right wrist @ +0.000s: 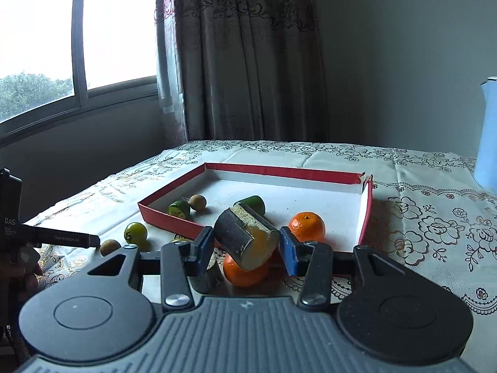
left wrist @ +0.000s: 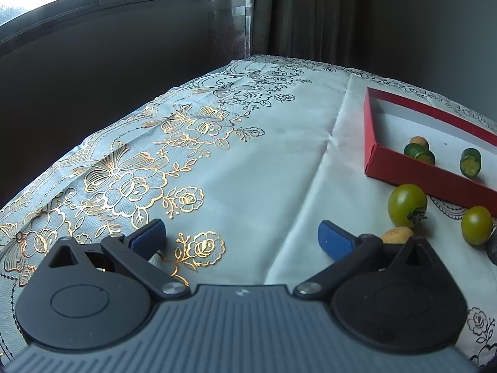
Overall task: Organize fruits
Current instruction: 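Carry the eggplant piece into the red box and open the right gripper, then lower the left gripper onto the small brown round fruit and close it, then carry the brown fruit into the red box and open the left gripper, then lower the right gripper onto the tangerine beside the box and close it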
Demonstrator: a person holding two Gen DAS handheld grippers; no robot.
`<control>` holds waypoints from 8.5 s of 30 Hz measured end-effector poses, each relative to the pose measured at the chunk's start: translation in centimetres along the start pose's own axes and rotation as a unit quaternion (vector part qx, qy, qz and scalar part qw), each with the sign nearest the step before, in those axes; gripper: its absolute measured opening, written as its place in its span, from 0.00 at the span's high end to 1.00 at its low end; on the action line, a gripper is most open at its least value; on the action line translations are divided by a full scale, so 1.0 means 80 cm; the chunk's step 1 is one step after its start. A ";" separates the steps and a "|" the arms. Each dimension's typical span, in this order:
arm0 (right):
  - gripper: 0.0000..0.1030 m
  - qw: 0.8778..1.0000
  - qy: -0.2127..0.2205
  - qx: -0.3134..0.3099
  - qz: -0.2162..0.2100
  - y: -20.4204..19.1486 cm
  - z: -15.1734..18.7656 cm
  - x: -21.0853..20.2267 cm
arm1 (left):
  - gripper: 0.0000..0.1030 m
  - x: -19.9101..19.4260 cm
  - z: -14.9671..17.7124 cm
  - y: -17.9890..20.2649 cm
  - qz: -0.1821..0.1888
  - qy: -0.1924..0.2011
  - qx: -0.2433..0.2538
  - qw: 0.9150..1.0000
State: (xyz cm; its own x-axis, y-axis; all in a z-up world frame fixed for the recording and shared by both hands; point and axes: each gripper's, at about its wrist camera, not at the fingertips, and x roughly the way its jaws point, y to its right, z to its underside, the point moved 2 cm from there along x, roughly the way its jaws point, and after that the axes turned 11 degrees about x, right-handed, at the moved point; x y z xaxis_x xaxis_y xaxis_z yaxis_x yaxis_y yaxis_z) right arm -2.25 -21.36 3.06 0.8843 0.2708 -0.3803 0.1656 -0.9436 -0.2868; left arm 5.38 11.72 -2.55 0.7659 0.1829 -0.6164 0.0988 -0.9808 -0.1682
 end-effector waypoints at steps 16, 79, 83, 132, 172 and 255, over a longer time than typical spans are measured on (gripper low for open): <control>0.57 0.999 0.000 -0.009 0.041 -0.004 -0.043 0.092 | 0.00 0.000 0.000 -0.001 -0.002 -0.001 0.001 1.000; 0.18 0.982 -0.030 0.158 0.104 0.109 0.039 -0.003 | 0.00 -0.050 0.005 0.050 0.106 0.103 0.091 0.985; 0.18 0.981 -0.029 0.165 0.102 0.112 0.039 -0.003 | 0.00 -0.052 0.002 0.067 0.128 0.107 0.111 0.980; 0.14 0.978 -0.084 0.054 0.181 0.072 0.043 0.027 | 0.76 -0.036 -0.002 0.097 0.185 0.065 0.118 0.974; 0.07 0.977 -0.089 0.052 0.185 0.072 0.043 0.030 | 0.76 0.012 -0.125 0.203 0.146 0.080 0.138 0.976; 0.41 0.990 -0.120 -0.031 0.064 -0.016 0.036 0.100 | 0.00 0.027 -0.028 -0.024 0.062 0.059 -0.109 0.990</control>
State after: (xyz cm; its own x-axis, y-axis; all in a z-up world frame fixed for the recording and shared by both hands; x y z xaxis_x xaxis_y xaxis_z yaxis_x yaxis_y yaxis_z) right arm 3.36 -17.40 -2.13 0.7723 0.1782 -0.6097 0.0911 -0.9810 -0.1713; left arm 8.27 13.82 -1.88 0.8486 0.0633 -0.5252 0.1241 -0.9889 0.0814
